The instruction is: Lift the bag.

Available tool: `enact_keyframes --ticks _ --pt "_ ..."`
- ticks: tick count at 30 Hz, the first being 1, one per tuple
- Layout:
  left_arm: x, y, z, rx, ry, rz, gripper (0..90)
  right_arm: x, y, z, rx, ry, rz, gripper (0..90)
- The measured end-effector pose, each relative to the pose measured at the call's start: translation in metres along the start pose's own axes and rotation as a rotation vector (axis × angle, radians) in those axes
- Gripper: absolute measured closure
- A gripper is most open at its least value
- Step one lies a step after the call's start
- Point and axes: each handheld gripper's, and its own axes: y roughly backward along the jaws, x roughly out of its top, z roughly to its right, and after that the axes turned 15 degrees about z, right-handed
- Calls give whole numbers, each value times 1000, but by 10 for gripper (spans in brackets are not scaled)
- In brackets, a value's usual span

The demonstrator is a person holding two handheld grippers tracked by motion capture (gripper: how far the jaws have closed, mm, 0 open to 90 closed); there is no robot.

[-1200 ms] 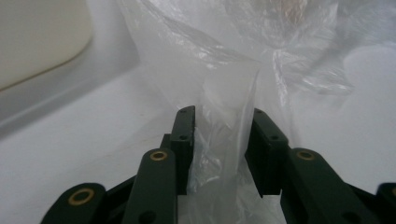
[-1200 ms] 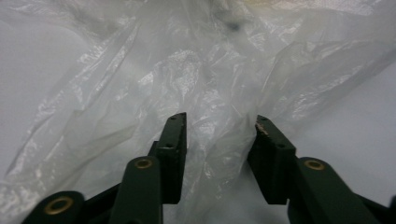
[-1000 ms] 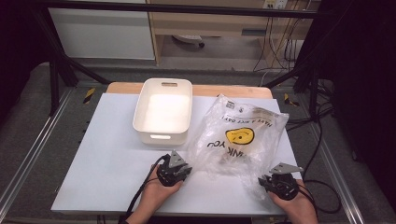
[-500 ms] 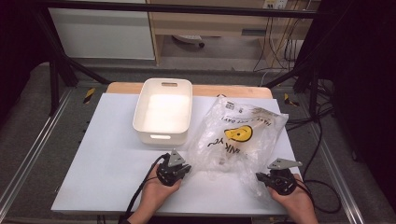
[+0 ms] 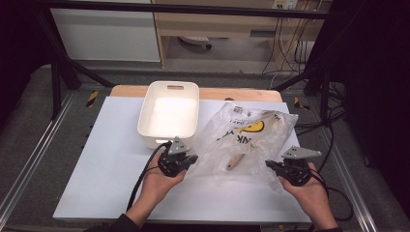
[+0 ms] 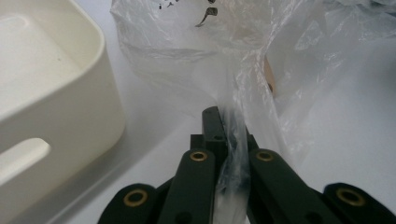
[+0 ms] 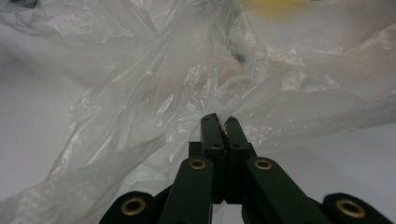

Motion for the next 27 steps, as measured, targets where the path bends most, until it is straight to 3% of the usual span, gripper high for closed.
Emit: enact_keyframes --ticks 4,14,19,27 --pt "10 3 -6 1 18 14 900 13 0 5 -8 10 9 900" --pt "34 6 -15 15 -4 19 900 41 -4 16 -15 24 26 900" --pt "45 7 -22 20 5 28 900 54 -2 21 -22 34 32 900" --pt "80 11 -34 27 -5 41 900 82 4 32 -41 31 56 900"
